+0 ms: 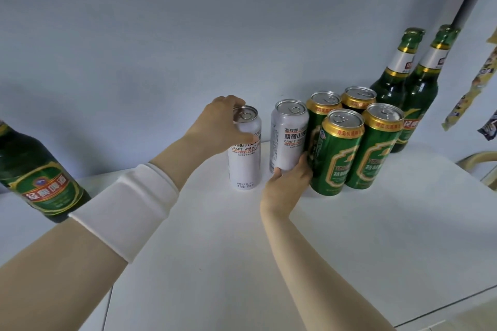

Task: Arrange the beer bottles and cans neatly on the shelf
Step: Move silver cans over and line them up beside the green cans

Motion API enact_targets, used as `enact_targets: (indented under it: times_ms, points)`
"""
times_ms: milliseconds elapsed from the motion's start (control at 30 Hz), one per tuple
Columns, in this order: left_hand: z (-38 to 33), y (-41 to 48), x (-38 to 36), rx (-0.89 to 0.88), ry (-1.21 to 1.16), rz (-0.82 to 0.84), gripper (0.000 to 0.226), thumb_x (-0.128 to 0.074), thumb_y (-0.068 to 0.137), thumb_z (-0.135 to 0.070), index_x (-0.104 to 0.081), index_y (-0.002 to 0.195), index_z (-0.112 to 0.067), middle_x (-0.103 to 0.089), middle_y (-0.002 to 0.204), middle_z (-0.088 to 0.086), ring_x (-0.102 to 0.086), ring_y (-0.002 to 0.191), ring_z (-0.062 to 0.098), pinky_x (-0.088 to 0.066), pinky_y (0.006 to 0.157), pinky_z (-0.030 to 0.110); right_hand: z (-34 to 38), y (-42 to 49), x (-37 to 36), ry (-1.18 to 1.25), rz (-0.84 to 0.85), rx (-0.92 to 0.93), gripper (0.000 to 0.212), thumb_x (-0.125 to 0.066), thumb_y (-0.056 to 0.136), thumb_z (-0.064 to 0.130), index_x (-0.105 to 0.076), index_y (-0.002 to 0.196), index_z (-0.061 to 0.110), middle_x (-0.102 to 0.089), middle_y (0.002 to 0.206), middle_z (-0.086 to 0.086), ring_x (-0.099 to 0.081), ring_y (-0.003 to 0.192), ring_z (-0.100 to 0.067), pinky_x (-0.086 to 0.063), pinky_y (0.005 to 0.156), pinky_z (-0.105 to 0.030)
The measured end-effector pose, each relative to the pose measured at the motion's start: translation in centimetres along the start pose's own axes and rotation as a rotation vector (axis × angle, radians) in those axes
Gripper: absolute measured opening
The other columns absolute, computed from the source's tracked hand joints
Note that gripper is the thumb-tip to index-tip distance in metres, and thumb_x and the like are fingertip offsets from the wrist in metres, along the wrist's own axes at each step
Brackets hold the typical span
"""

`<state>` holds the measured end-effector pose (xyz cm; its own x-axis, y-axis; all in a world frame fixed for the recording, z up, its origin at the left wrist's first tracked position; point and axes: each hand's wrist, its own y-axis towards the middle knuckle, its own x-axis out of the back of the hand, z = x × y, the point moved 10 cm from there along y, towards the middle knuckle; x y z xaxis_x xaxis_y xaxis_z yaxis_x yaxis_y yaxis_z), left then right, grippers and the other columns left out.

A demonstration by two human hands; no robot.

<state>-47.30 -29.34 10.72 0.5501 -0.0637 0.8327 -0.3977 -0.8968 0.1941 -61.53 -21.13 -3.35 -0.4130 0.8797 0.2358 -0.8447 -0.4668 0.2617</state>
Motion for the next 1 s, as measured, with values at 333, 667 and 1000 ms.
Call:
enact_targets:
  times_ms: [333,667,1000]
  points:
    - [-1.6,0.8,-1.4,-0.045,-0.008,0.001,0.069,-0.077,0.068,-0.026,-0.047,0.129,-0.018,-0.050,0.127,0.004,-0.050,0.114,0.015,-0.030,0.080,0.014,-0.4,0.3,-0.4,0.035,-0.036,-0.012,0.060,-0.062,0.078,-0.001,-0.038,0.132,-0.004,-0.044,0.129,-0.027,-0.040,0.124,-0.040,-0.026,0.104,-0.036]
    - [-1.8,0.6,-2.1,-0.092,-0.043,0.008,0.072,-0.074,0.072,-0.024,-0.040,0.136,-0.017,-0.047,0.131,0.005,-0.047,0.119,0.017,-0.028,0.079,0.010,-0.1,0.2,-0.5,-0.019,0.030,-0.015,0.059,-0.058,0.082,0.002,-0.034,0.135,-0.004,-0.041,0.133,-0.026,-0.037,0.127,-0.040,-0.028,0.106,-0.039]
    - [1.7,-7.7,-2.3,-0.056,0.219,-0.054,0.078,-0.046,0.092,-0.040,0.000,0.148,-0.009,-0.006,0.158,0.009,-0.009,0.146,0.025,-0.011,0.119,0.037,1.9,-5.5,2.0,-0.507,0.452,0.245,0.066,-0.044,0.093,0.027,-0.012,0.145,0.003,-0.017,0.153,-0.020,-0.016,0.142,-0.032,-0.021,0.115,-0.039]
